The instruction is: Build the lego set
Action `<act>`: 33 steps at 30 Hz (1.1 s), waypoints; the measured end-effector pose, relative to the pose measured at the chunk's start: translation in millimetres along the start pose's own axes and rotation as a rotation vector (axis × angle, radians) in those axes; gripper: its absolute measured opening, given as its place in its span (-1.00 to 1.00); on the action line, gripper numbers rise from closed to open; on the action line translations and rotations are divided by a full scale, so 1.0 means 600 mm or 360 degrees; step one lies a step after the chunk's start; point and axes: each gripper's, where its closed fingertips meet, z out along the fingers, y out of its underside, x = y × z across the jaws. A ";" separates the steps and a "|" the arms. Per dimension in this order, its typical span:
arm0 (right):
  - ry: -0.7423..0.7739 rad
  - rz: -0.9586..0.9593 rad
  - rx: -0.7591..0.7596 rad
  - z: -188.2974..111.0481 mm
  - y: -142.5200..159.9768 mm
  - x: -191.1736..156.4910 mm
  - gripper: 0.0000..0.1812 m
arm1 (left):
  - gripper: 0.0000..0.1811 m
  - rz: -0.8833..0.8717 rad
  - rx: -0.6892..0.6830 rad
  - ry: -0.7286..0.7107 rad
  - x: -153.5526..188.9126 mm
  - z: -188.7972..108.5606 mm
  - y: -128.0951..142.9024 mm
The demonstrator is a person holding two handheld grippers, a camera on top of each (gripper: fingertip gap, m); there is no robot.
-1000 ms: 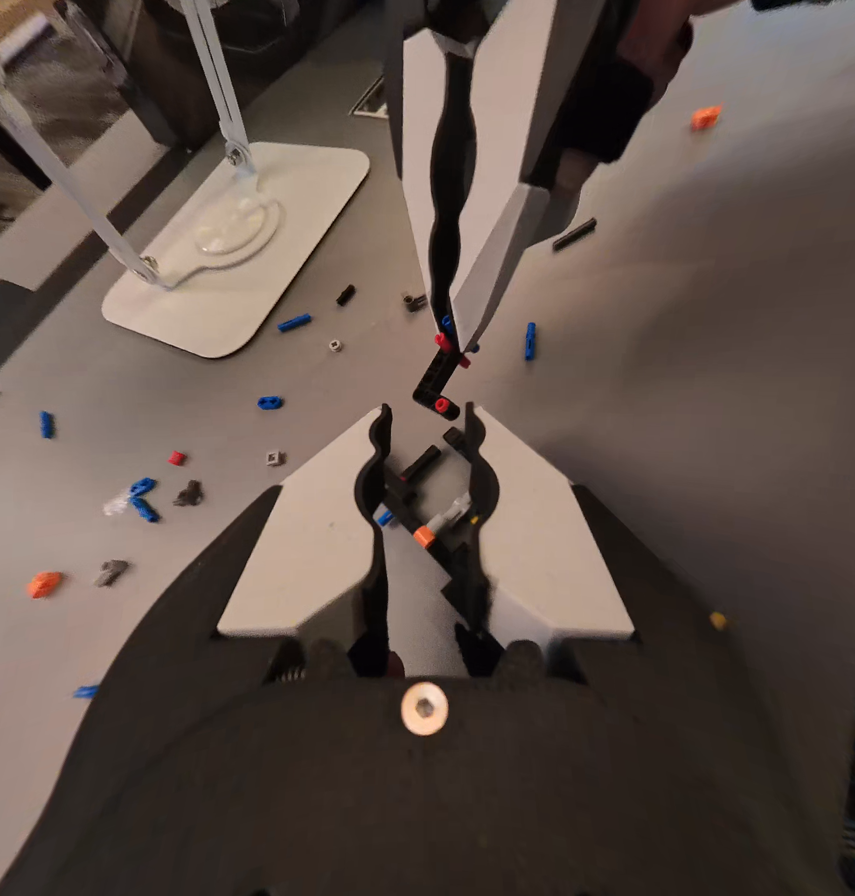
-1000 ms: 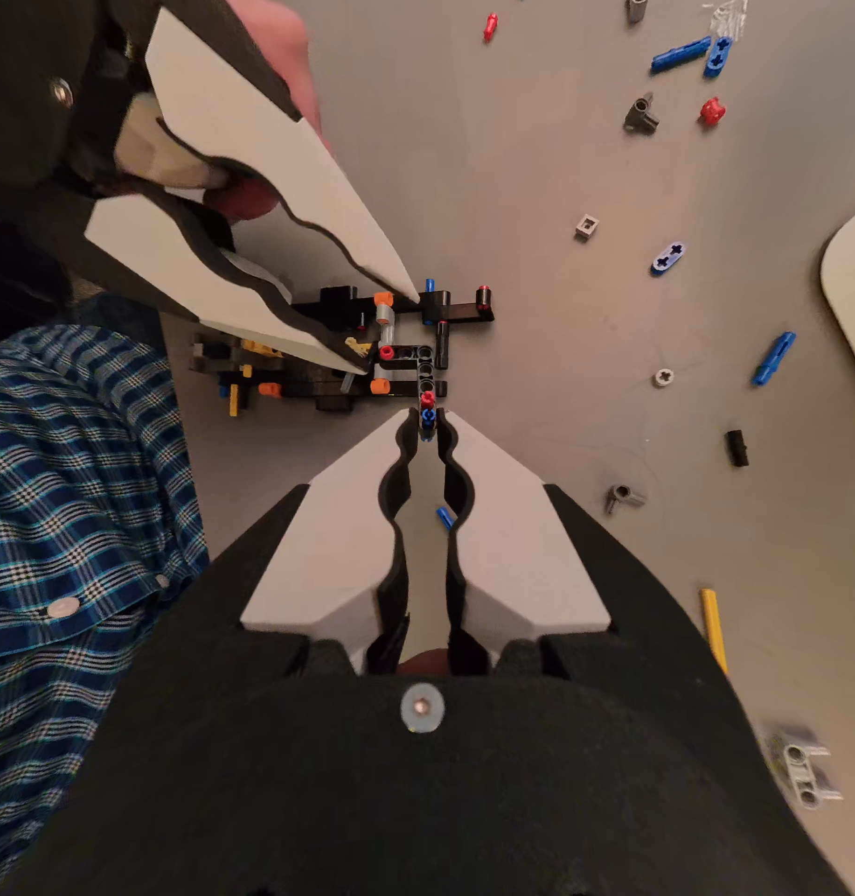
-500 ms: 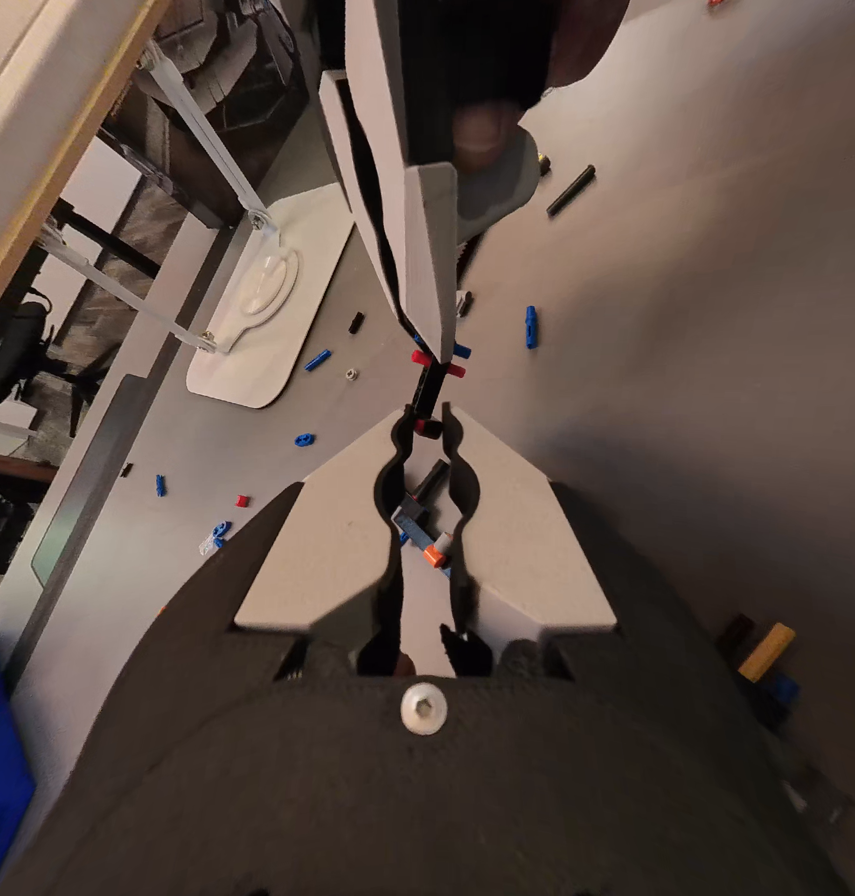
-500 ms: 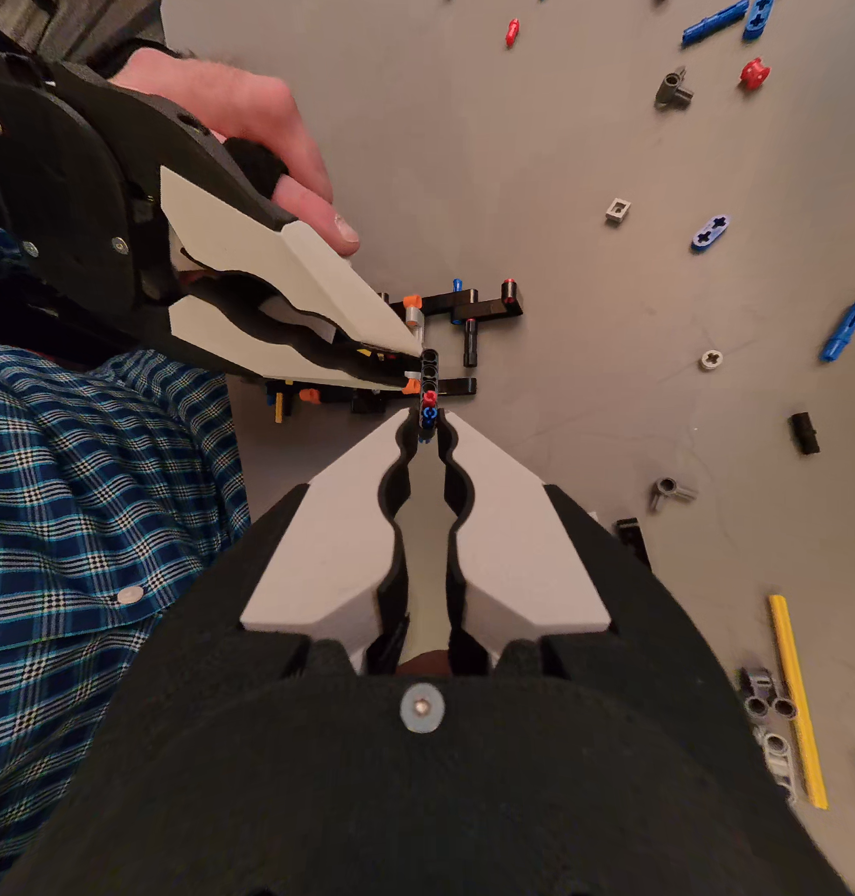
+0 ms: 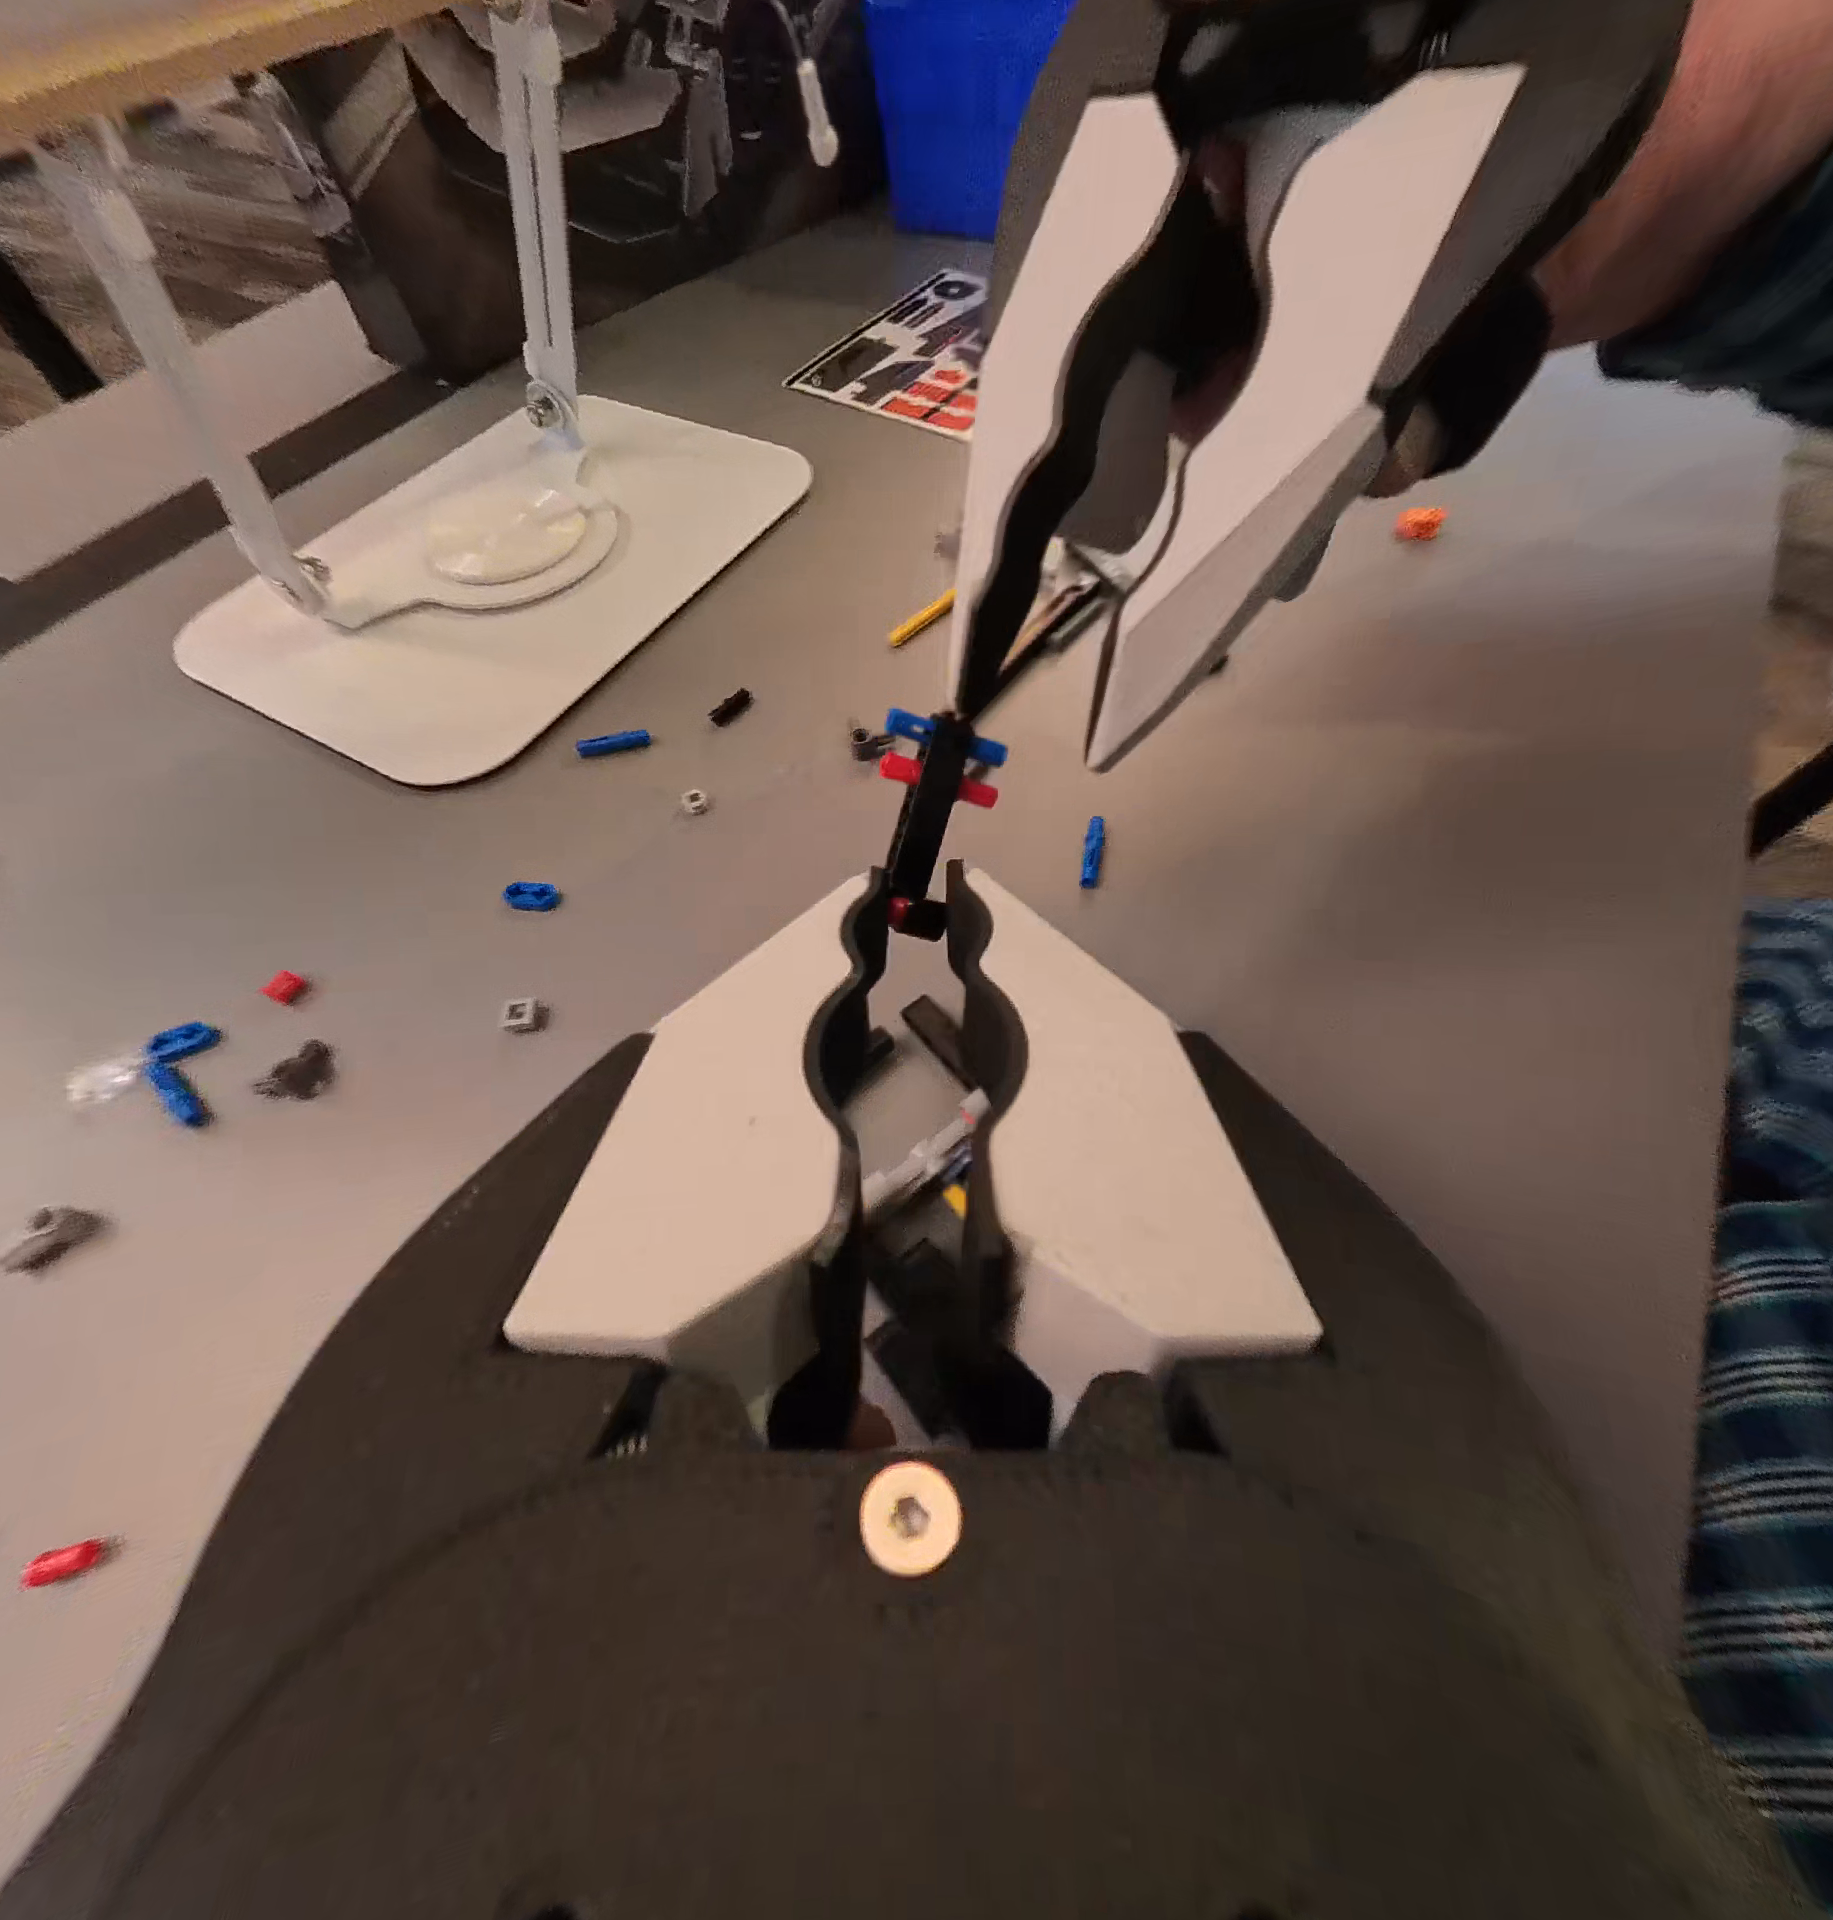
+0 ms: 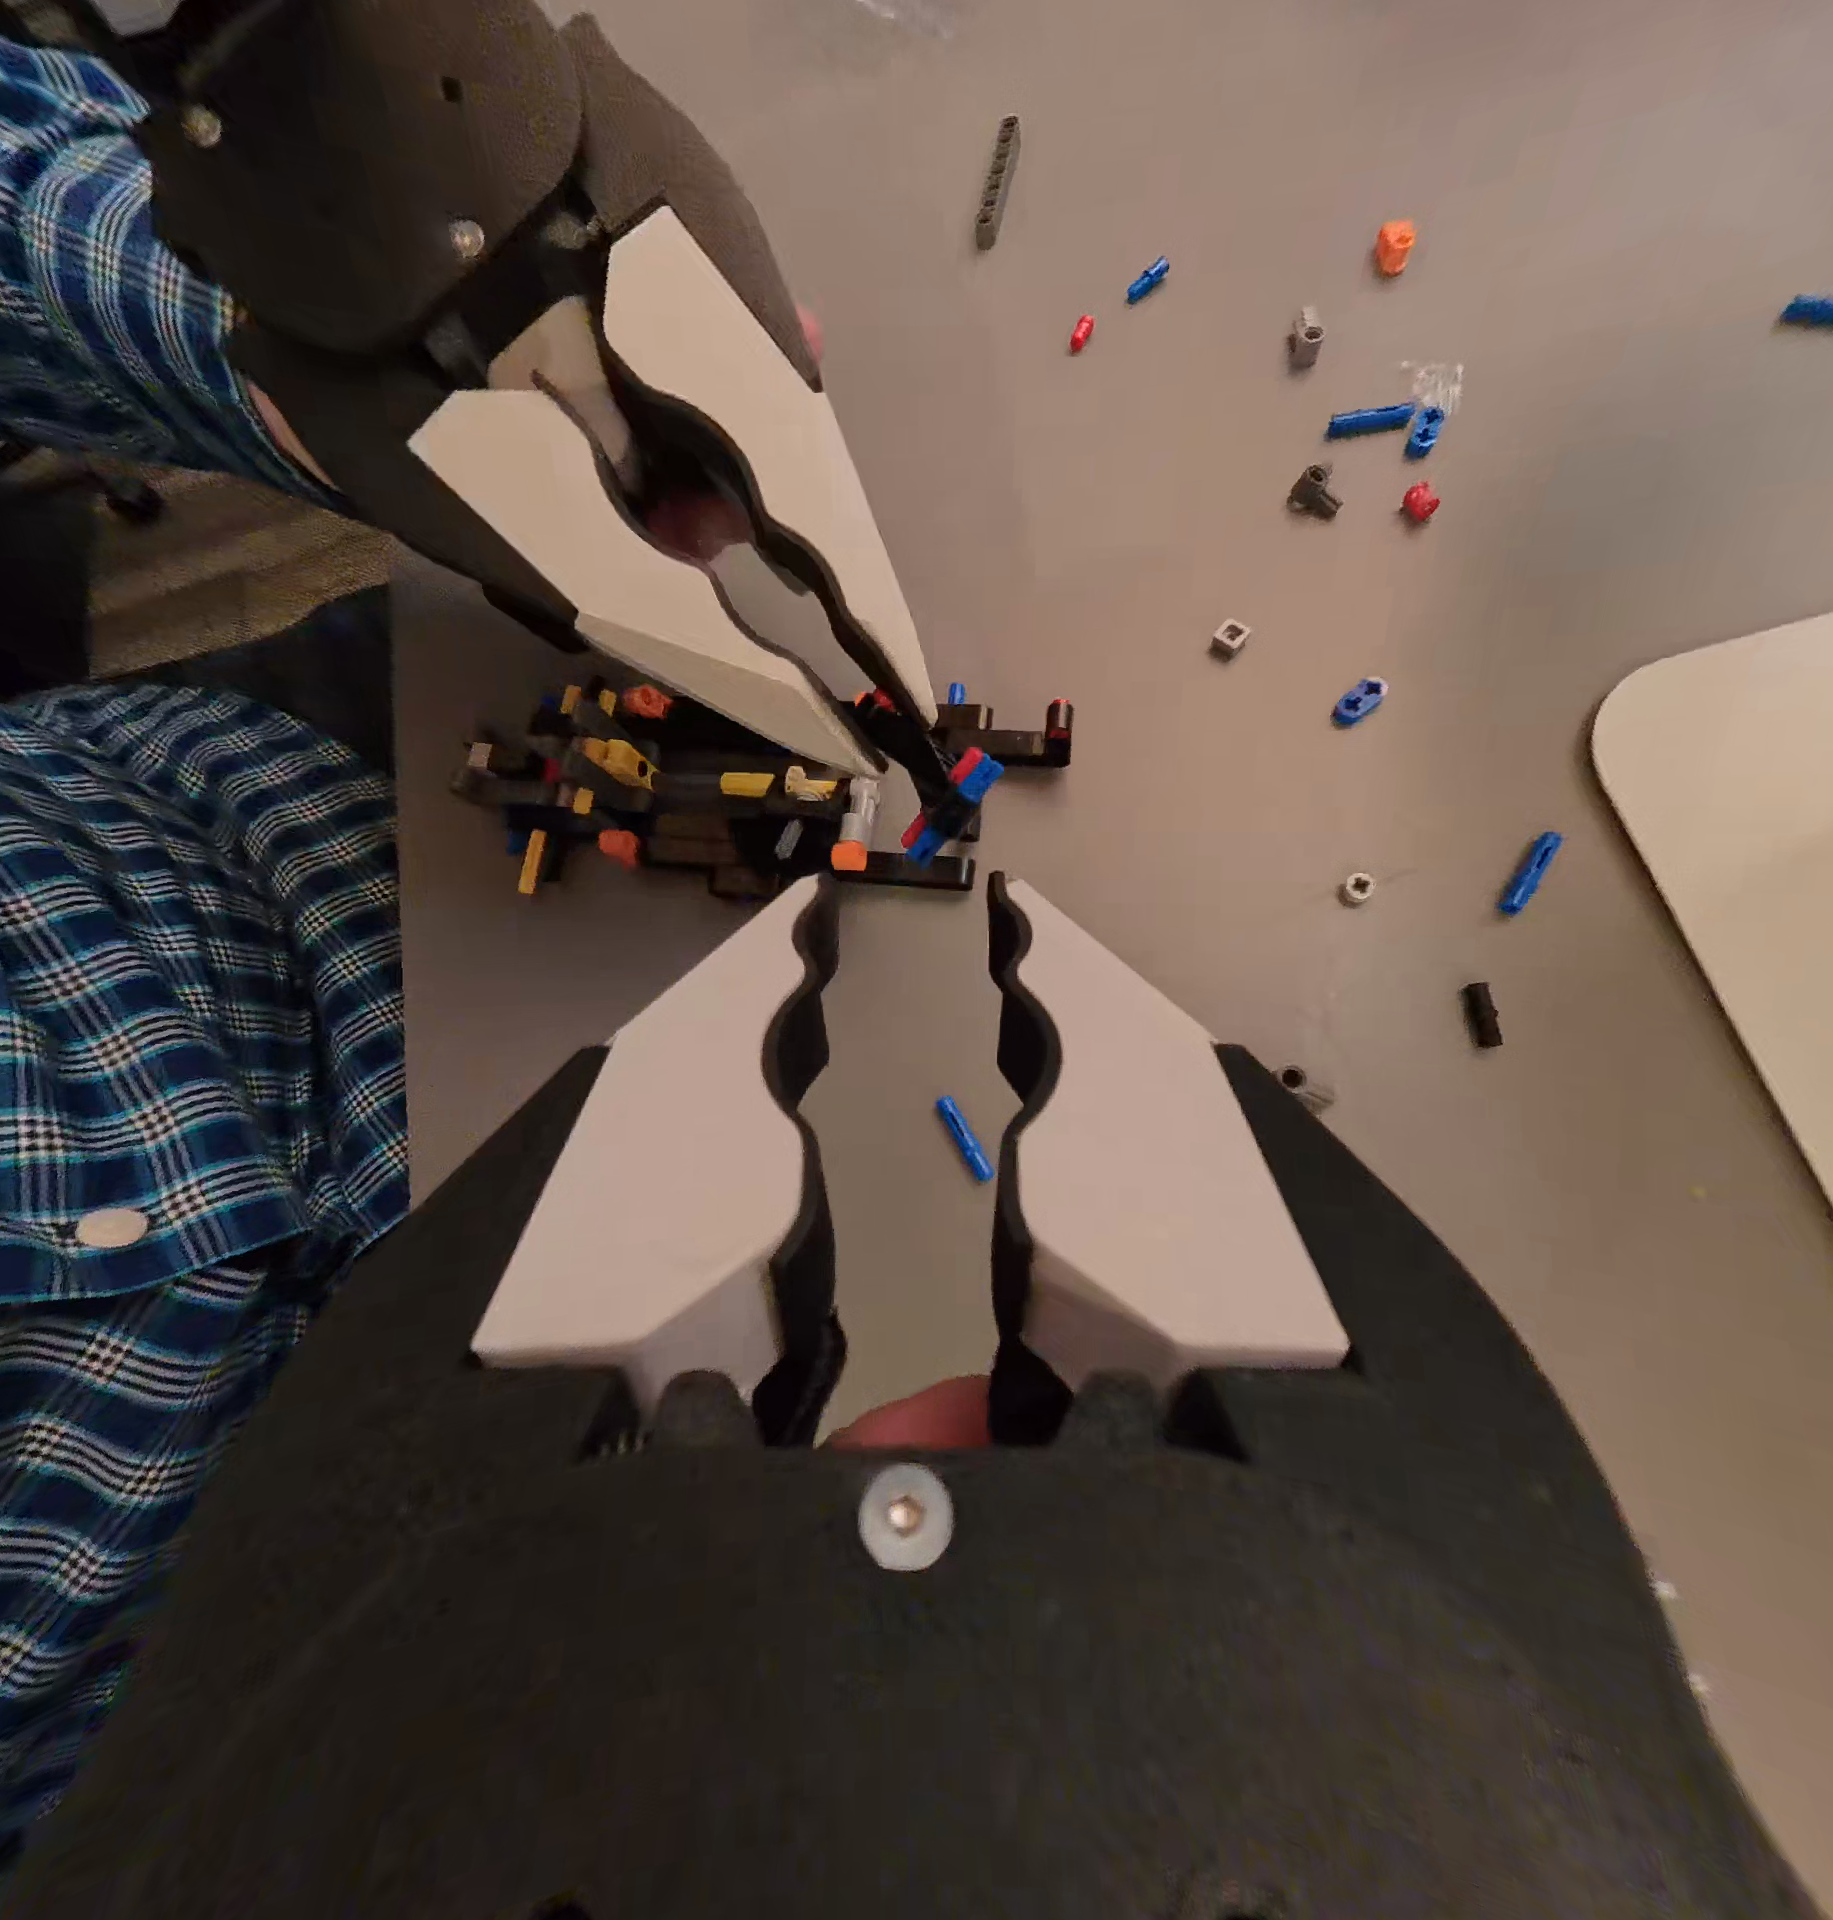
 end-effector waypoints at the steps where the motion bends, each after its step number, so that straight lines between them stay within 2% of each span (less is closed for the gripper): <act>1: 0.0006 0.0007 -0.0001 -0.001 0.001 0.000 -0.71 | -0.90 -0.0030 0.0006 0.0023 0.002 0.000 -0.002; 4: 0.0068 0.0014 -0.0060 -0.011 0.021 0.008 -0.74 | -0.90 -0.0016 -0.0019 0.0019 0.008 -0.001 -0.004; 6: 0.0137 -0.0048 -0.0185 -0.019 0.054 0.017 -0.79 | -0.90 0.0041 -0.0098 0.0048 0.022 0.000 0.004; 10: 0.0195 -0.0155 -0.0367 -0.016 0.108 0.023 -0.84 | -0.90 0.0352 -0.0312 0.0027 0.055 0.010 0.031; 13: 0.0212 -0.0211 -0.0419 -0.005 0.129 0.025 -0.85 | -0.90 0.0512 -0.0375 -0.0002 0.083 0.021 0.037; 18: 0.0217 -0.0291 -0.0445 0.012 0.140 0.027 -0.86 | -0.90 0.0685 -0.0508 -0.0039 0.108 0.036 0.063; 22: 0.0204 -0.0301 -0.0447 0.020 0.144 0.029 -0.90 | -0.89 0.0826 -0.0622 -0.0125 0.100 0.043 0.080; 28: 0.0210 -0.0288 -0.0413 0.020 0.146 0.032 -0.90 | -0.89 0.1011 -0.0774 -0.0180 0.100 0.051 0.089; 33: 0.0208 -0.0268 -0.0374 0.011 0.147 0.031 -0.89 | -0.88 0.1106 -0.0799 -0.0237 0.101 0.054 0.090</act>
